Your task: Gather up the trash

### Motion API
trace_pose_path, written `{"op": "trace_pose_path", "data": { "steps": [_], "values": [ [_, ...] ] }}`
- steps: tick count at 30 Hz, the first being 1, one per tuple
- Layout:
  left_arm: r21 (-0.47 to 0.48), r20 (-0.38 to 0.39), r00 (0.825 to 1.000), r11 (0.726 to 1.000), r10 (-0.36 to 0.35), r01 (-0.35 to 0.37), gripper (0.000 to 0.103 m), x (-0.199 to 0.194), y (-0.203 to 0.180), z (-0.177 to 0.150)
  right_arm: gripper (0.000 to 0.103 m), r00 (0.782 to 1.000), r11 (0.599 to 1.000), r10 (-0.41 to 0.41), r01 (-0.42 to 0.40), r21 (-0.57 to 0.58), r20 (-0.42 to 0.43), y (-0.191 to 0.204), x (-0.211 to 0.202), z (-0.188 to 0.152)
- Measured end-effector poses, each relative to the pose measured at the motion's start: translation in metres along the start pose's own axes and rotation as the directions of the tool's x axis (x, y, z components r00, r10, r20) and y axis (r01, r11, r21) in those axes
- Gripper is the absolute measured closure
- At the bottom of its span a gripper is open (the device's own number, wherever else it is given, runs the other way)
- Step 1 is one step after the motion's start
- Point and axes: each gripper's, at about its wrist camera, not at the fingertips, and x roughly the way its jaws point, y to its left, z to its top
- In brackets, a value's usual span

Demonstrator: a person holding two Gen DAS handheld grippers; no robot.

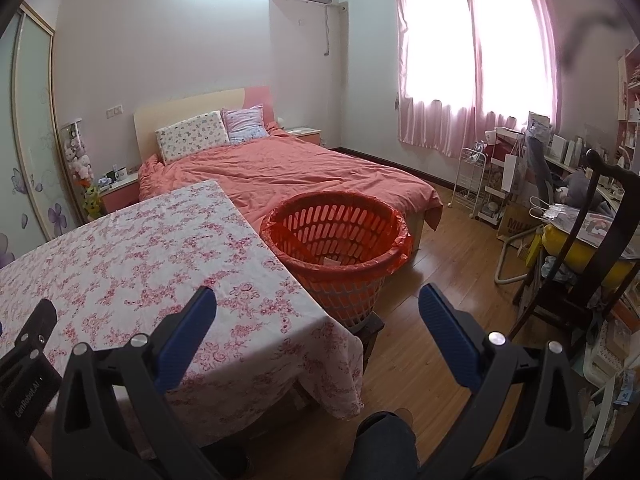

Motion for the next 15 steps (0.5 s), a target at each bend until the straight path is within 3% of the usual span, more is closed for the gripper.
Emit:
{"op": "trace_pose_path", "data": {
  "steps": [15],
  "values": [
    [0.018,-0.004,1.0,1.0,0.026,-0.026,0.002,0.0015,-0.0063,0.0002,0.004,1.0,1.0,-0.003,0.003,-0.001,0.002,-0.0012,0.0,0.0]
  ]
}}
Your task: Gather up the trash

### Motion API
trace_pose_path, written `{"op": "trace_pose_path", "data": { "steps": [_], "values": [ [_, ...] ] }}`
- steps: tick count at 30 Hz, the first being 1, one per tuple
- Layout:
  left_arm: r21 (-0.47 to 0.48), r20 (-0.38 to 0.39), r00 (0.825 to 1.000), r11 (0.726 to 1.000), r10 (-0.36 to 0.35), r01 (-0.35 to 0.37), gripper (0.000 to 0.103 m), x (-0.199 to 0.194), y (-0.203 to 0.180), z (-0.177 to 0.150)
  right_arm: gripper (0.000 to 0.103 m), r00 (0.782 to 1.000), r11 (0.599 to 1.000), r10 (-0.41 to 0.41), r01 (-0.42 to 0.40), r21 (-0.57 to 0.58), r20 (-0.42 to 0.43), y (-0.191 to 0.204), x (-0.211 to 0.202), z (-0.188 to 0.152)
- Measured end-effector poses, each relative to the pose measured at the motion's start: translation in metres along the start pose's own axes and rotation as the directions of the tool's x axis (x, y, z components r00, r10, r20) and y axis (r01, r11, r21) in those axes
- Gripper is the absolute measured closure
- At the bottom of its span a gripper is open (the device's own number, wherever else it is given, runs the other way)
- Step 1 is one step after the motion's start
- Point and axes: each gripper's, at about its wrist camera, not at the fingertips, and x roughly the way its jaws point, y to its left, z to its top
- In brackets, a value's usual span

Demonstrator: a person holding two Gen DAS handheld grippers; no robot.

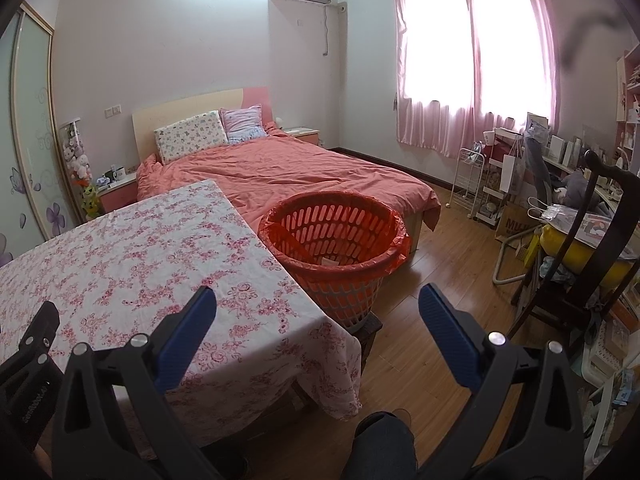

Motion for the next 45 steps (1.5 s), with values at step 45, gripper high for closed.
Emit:
{"op": "trace_pose_path", "data": {
  "steps": [45],
  "values": [
    [-0.011,-0.015,1.0,1.0,-0.005,0.005,0.002,0.0026,0.0026,-0.001,0.004,1.0,1.0,-0.001,0.001,-0.002,-0.003,0.0021,0.0005,0.0006]
  ]
}}
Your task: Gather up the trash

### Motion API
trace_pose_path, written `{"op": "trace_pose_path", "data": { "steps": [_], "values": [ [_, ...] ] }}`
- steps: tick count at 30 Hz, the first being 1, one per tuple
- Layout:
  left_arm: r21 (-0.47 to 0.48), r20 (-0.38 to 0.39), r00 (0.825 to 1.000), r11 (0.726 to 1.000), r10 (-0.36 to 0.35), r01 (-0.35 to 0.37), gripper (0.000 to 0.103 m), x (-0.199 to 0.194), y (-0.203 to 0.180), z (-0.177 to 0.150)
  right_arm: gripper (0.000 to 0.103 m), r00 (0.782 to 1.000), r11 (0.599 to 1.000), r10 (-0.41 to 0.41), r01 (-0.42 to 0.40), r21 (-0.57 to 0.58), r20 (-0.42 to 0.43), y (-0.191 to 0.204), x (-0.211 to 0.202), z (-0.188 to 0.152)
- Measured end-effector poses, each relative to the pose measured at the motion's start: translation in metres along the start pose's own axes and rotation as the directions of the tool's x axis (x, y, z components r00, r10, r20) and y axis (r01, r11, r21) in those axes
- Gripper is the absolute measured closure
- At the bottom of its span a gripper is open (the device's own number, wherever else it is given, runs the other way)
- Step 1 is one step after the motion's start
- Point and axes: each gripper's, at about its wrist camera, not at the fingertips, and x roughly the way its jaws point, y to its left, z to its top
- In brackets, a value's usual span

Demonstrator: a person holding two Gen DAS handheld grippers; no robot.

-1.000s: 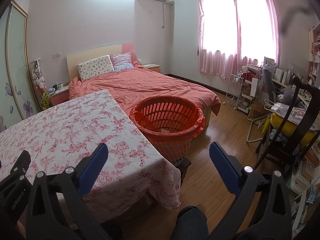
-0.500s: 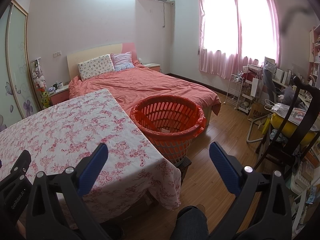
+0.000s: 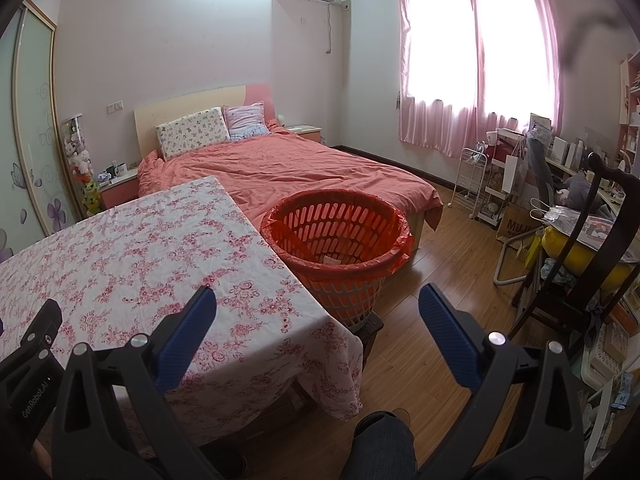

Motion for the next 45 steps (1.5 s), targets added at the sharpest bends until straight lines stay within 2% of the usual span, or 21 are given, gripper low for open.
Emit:
{"op": "trace_pose_path", "data": {
  "steps": [45],
  "values": [
    [-0.005,-0.027,1.0,1.0,-0.007,0.007,0.002,0.0036,-0.0021,-0.0029,0.004,1.0,1.0,0.0,0.0,0.0,-0.004,0.0006,0.0009,0.0017]
  ]
}}
